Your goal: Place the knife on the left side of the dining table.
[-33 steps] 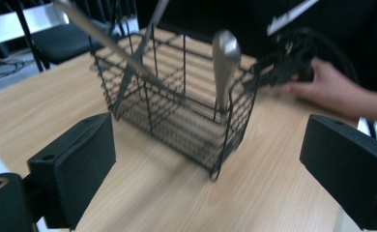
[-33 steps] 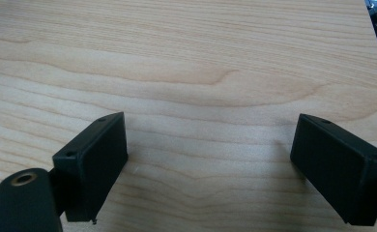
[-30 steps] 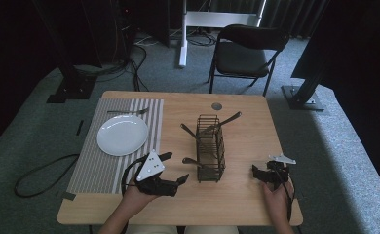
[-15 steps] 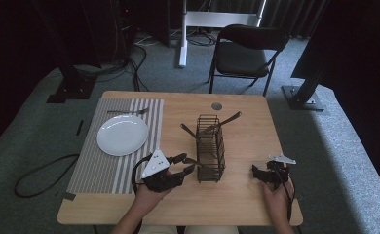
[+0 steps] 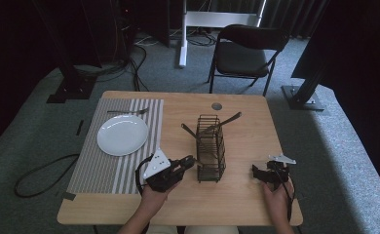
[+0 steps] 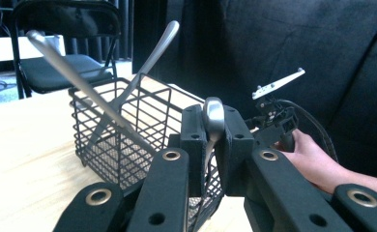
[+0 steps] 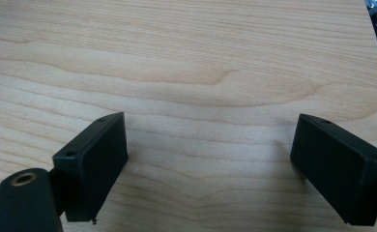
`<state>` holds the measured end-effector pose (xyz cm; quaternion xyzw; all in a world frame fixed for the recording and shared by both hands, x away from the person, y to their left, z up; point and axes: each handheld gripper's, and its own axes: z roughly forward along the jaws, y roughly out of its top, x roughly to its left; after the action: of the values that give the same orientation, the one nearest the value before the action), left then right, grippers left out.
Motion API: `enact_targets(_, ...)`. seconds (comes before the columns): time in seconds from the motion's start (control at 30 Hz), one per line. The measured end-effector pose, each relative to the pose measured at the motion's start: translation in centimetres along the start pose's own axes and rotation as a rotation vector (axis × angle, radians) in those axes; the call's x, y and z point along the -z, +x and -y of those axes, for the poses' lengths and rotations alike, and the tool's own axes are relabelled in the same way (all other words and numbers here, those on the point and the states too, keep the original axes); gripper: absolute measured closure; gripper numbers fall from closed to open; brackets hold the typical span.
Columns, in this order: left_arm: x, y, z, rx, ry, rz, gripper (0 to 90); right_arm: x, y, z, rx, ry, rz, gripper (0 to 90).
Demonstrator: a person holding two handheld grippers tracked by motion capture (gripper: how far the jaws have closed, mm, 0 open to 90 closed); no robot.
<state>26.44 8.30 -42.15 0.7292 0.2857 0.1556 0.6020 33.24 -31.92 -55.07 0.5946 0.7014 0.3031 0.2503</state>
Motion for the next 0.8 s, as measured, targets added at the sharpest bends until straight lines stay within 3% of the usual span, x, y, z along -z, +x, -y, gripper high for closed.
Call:
enact_targets(0.33,-1.7,-0.5,-1.4,-0.009,-0.012,-0.008,83.3,0.0,0.0,0.0,0.0,0.0,0.0,12.1)
enact_targets(0.43,-3.1,-0.8,-2.1,-0.022,-0.032,-0.006,83.4,0.0,0.0,0.0,0.001,0.0,0.0,12.1)
enact_targets(0.63,-4.8,-0.8,-2.7,-0.006,-0.061,-0.025,83.8,0.0,0.0,0.0,0.0,0.001,0.0,12.1)
enact_targets(0.8,-6.3,-1.4,-3.5,-0.047,-0.055,-0.015,83.8,0.0,0.0,0.0,0.0,0.001,0.0,12.1)
